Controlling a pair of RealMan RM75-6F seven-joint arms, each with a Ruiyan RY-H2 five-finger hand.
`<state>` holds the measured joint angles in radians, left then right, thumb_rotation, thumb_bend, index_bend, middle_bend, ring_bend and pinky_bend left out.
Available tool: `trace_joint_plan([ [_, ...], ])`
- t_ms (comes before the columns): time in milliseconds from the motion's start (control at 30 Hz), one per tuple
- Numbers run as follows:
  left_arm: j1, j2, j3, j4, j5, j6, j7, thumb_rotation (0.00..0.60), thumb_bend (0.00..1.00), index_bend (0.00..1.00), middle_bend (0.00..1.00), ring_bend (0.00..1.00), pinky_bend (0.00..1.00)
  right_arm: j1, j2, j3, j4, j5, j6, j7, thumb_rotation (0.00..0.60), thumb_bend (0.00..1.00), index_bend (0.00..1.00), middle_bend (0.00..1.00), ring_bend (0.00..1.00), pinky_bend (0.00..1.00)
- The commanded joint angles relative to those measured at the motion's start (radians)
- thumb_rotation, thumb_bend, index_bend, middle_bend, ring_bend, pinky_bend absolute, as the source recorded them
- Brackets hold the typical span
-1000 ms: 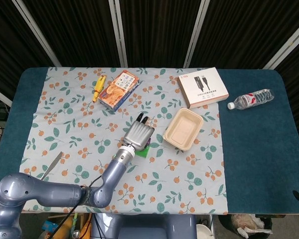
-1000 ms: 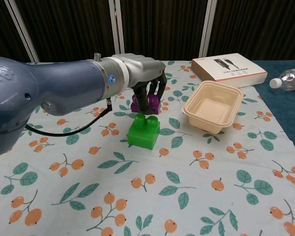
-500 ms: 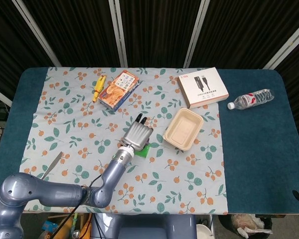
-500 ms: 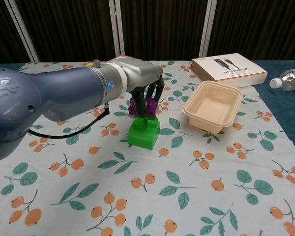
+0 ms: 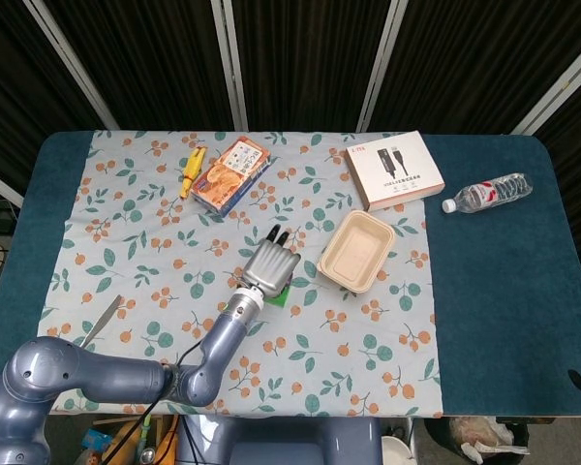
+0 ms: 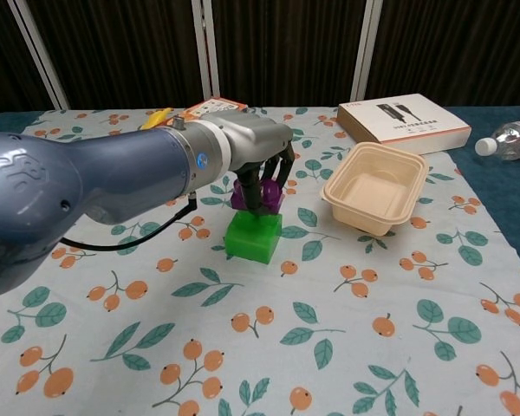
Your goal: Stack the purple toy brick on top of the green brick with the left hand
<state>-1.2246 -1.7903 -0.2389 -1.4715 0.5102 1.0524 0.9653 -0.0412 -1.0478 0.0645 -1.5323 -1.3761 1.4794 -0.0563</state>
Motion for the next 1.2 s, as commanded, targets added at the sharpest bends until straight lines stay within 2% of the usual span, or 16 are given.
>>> trace_joint_plan([
  [33,0.000,-0.001,0.002,0.001,-0.001,0.002,0.001,0.600,0.42,0.51,0.51,0.11,0.05,-0.001,0.000,0.000,0.000,-0.001,0.002,0.001,0.600,0.15,0.01,0.02,0.02,0.00],
  [1200,0.009,-0.040,0.022,0.075,0.016,-0.028,-0.031,0.600,0.42,0.51,0.51,0.11,0.05,0.005,-0.006,0.003,0.003,0.009,-0.011,-0.013,0.600,0.15,0.01,0.02,0.02,0.00],
])
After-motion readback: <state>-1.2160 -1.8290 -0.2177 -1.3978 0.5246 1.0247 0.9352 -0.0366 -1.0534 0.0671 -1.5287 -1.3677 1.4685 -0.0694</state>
